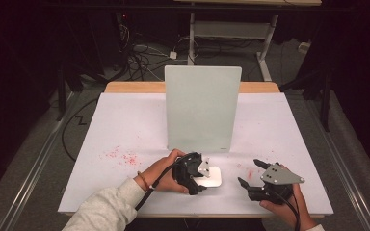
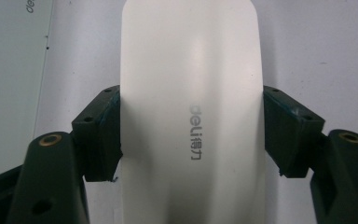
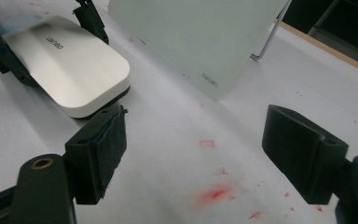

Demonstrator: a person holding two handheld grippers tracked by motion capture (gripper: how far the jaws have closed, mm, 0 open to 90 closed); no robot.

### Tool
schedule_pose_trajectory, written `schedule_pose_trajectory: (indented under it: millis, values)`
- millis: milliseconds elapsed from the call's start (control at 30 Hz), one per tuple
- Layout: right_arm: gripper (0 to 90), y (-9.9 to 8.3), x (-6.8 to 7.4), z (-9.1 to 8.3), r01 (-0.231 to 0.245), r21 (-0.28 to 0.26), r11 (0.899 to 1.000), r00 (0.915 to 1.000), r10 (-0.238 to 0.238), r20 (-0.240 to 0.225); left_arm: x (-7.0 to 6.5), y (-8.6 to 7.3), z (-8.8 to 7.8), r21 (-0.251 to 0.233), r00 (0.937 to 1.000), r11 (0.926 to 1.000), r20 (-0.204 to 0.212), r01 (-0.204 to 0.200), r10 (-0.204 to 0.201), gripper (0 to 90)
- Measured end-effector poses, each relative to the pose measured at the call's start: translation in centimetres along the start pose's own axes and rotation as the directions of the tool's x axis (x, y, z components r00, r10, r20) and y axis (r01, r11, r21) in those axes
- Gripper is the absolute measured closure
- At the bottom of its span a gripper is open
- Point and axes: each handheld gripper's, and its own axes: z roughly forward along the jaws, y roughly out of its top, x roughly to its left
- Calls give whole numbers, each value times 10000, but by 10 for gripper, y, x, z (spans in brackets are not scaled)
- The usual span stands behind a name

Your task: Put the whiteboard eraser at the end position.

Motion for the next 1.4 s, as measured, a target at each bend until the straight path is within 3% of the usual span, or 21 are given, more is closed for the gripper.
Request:
schedule_pose_trajectory:
  millis: [233, 400, 600, 767, 833, 900, 1000, 1067, 1133, 1200, 1267, 1333, 1400]
  values:
    - [228, 0, 0, 1, 49, 20, 10000, 10000, -49, -54, 3, 0, 5, -37, 9998, 9998, 130, 176, -175, 287]
    - [228, 0, 1, 1, 63, -1, 10000, 10000, -63, -59, 4, 0, 3, -357, 9993, 9987, 38, 362, -360, 284]
    - [228, 0, 2, 1, 87, 21, 10000, 9999, -86, -82, 0, 0, 2, -372, 9994, 9990, -255, 241, -251, 280]
    - [228, 0, 3, 1, 121, 15, 9999, 9999, -121, -113, -3, -2, -11, -1131, 9968, 9931, -699, 320, -401, 251]
    - [228, 1, 3, 1, 126, 1, 9999, 9999, -126, -101, -4, -4, -17, -1498, 9933, 9880, -1029, 375, -533, 245]
    - [228, 1, 3, 1, 127, -21, 9999, 9999, -127, -117, -3, -6, -22, -1835, 9915, 9817, -1086, 511, -720, 243]
    - [228, 1, 3, 1, 143, -14, 9999, 9998, -143, -117, -3, -7, -27, -2175, 9845, 9746, -1512, 542, -886, 240]
    - [228, 1, 3, 1, 150, -25, 9999, 9998, -150, -122, -2, -8, -29, -2438, 9819, 9677, -1575, 642, -1048, 232]
    - [228, 1, 3, 1, 140, -26, 9999, 9998, -140, -106, -2, -8, -31, -2538, 9749, 9652, -1911, 629, -1138, 229]
    - [228, 1, 3, 0, 121, -52, 9999, 9999, -121, -93, -1, -9, -34, -2856, 9687, 9559, -2098, 693, -1329, 222]
    - [228, 2, 3, 0, 126, -87, 9999, 9999, -126, -60, -1, -11, -39, -3191, 9585, 9454, -2428, 668, -1496, 219]
    - [228, 2, 3, -1, 124, -123, 9998, 9999, -125, -60, -1, -14, -43, -3577, 9405, 9316, -2900, 651, -1771, 212]
    - [228, 3, 3, -2, 148, -182, 9997, 9999, -148, -2, 0, -16, -47, -3863, 9278, 9198, -3144, 682, -2008, 207]
